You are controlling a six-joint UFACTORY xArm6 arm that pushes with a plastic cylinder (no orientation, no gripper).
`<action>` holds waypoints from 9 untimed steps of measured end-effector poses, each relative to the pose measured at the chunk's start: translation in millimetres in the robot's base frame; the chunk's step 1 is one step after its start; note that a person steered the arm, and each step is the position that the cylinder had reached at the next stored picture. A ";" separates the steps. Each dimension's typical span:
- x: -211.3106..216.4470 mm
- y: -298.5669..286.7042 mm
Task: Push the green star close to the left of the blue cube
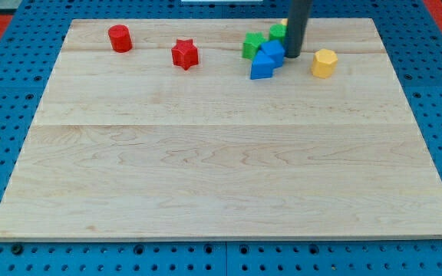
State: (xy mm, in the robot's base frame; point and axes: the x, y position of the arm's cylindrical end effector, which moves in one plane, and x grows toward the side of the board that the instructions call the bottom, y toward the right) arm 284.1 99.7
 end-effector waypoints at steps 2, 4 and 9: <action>-0.6 6.0; -27.0 64.8; -65.1 58.1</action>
State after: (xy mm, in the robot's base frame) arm 219.0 157.8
